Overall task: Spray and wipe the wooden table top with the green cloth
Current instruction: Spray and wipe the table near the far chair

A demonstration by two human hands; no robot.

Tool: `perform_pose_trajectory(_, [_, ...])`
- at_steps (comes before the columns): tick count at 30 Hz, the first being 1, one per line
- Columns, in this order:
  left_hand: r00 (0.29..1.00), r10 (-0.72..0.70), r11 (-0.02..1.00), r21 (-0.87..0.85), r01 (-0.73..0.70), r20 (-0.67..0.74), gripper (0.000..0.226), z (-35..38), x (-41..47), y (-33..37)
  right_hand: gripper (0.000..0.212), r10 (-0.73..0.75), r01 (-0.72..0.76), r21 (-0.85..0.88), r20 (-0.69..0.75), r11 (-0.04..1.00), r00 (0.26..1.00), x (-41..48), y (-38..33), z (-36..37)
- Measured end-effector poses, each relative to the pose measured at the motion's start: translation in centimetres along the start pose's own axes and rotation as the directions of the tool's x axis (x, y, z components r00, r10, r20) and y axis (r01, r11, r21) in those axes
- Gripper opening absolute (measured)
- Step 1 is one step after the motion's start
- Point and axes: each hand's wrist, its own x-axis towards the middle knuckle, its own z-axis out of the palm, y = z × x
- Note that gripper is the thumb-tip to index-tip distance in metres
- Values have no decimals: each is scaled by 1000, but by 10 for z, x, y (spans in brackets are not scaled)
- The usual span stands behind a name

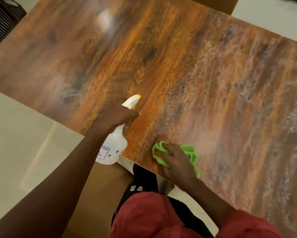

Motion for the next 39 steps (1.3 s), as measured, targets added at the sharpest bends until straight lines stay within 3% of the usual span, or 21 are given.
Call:
perform_pose_trajectory(2, [1000, -4, 1000, -18, 3, -16, 40, 2, -6, -6, 47, -133, 130, 37, 97, 991, 986, -22, -11, 5])
perform_pose_trajectory(4, [999, -31, 999, -45, 29, -29, 33, 3, -9, -12, 48, -171, 169, 29, 99, 985, 980, -16, -8, 2])
perform_pose_trajectory(7, [999, -48, 997, -56, 46, -24, 28, 4, -14, -21, 51, 46, -45, 35, -26, 998, 999, 16, -2, -5])
perform_pose_trajectory(8, [998, -53, 997, -62, 52, -22, 29, 5, -15, -23, 50, 59, -57, 49, -39, 997, 998, 23, -4, -6])
perform_pose_trajectory(12, [997, -80, 994, -80, 78, -23, 27, 5, -12, -26, 50, -276, 269, 90, 82, 959, 958, 15, -29, 17])
perform_pose_trajectory(14, [995, -88, 994, -61, 86, -35, 29, 2, -9, -25, 48, -302, 288, 112, 138, 951, 943, 17, -35, 26])
perform_pose_trajectory(18, [996, -77, 996, -52, 74, -47, 38, -10, -10, -30, 43, -130, 123, 128, 45, 984, 991, 33, -19, 16])
perform_pose_trajectory(22, [999, 36, 984, 177, -36, 1, 38, -9, -22, -37, 38, 103, -92, 174, -54, 980, 993, 25, 8, -16])
perform_pose_trajectory(25, [994, 89, 947, 303, -106, 69, 27, -5, -33, -37, 40, 296, -263, 196, -161, 945, 942, 29, 26, -36])
perform_pose_trajectory(28, [980, 67, 909, 394, -136, 185, 20, 7, -45, -41, 41, 464, -417, 211, -294, 884, 835, 39, 46, -52])
perform_pose_trajectory(31, [967, 20, 871, 470, -142, 255, 29, 24, -51, -50, 39, 489, -435, 224, -375, 872, 788, 41, 55, -60])
perform_pose_trajectory(35, [951, 26, 861, 477, -178, 307, 34, 28, -49, -55, 38, 425, -382, 186, -368, 905, 827, 35, 46, -57])
perform_pose_trajectory(39, [961, 42, 873, 458, -169, 275, 20, 29, -45, -51, 40, 402, -361, 183, -314, 914, 860, 25, 35, -52])
